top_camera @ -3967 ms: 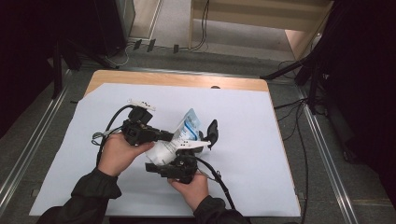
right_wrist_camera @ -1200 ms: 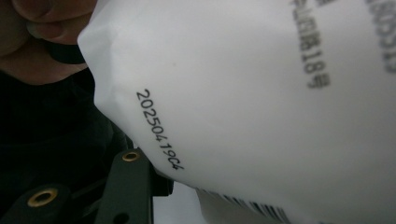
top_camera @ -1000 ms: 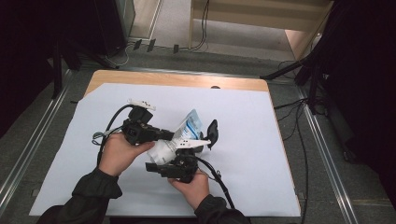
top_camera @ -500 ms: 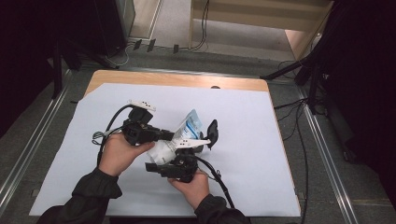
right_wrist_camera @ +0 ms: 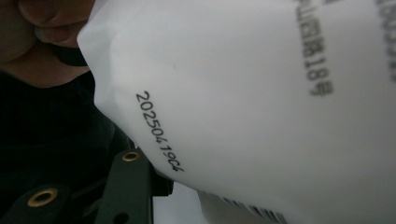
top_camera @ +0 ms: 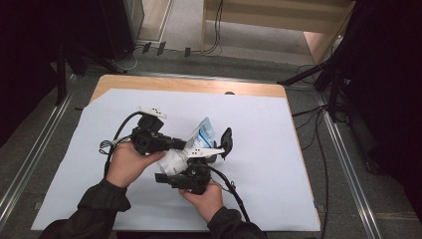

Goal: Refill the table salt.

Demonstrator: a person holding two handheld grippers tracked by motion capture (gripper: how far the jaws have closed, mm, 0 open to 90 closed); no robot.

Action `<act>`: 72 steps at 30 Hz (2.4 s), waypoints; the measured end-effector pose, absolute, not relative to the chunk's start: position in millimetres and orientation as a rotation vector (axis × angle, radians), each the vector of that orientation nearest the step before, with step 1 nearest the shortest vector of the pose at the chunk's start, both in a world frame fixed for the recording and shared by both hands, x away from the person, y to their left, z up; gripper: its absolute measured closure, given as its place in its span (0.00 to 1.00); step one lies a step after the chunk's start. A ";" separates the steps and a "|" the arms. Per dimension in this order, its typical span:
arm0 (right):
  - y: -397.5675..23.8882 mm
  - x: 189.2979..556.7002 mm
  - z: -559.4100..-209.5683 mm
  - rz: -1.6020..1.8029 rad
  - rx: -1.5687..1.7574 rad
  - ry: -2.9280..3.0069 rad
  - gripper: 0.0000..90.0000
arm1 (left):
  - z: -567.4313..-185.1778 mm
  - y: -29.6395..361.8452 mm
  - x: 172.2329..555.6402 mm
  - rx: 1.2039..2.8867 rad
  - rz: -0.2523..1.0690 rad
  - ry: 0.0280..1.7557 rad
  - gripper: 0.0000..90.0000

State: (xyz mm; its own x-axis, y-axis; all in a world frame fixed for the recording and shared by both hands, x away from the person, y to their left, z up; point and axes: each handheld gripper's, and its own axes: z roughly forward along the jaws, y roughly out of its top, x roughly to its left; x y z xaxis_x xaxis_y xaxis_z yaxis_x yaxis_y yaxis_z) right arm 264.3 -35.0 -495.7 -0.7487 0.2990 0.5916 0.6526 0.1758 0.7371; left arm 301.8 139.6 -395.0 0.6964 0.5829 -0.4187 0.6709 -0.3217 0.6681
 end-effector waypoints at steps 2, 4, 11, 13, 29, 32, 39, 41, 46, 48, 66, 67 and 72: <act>-35.2 264.2 -495.5 -1.595 -0.904 -2.143 0.62 | -395.0 139.6 301.8 2.016 -0.127 0.961 1.00; -35.4 264.1 -495.2 -1.593 -0.903 -2.142 0.62 | -395.3 139.2 301.8 2.017 -0.128 0.959 1.00; -35.4 265.0 -494.2 -1.589 -0.892 -2.144 0.62 | -395.5 138.5 301.8 2.016 -0.121 0.957 1.00; -35.3 265.1 -494.4 -1.587 -0.891 -2.146 0.62 | -395.5 138.9 302.0 2.020 -0.122 0.956 1.00; -35.9 265.1 -493.7 -1.584 -0.895 -2.134 0.62 | -395.8 139.0 302.8 2.007 -0.135 0.960 1.00; -36.0 265.4 -493.5 -1.589 -0.895 -2.126 0.62 | -394.9 138.4 302.7 2.010 -0.128 0.961 1.00; -35.6 265.3 -493.3 -1.592 -0.894 -2.123 0.62 | -394.3 138.7 302.7 2.009 -0.127 0.961 1.00; -35.5 265.3 -493.1 -1.591 -0.895 -2.122 0.62 | -394.0 138.7 302.6 2.010 -0.122 0.964 1.00; -35.3 265.7 -492.8 -1.592 -0.895 -2.123 0.62 | -393.7 139.0 302.9 2.012 -0.119 0.962 1.00; -35.2 265.7 -492.7 -1.592 -0.894 -2.122 0.62 | -393.1 139.0 302.8 2.013 -0.116 0.964 1.00; -32.7 268.3 -489.1 -1.595 -0.890 -2.120 0.62 | -390.1 141.5 303.4 1.992 -0.105 0.965 1.00; -32.5 268.3 -488.7 -1.594 -0.892 -2.119 0.62 | -390.0 141.7 303.7 1.991 -0.104 0.965 1.00; -32.3 269.3 -488.0 -1.596 -0.894 -2.120 0.62 | -389.5 141.9 303.8 1.988 -0.099 0.963 1.00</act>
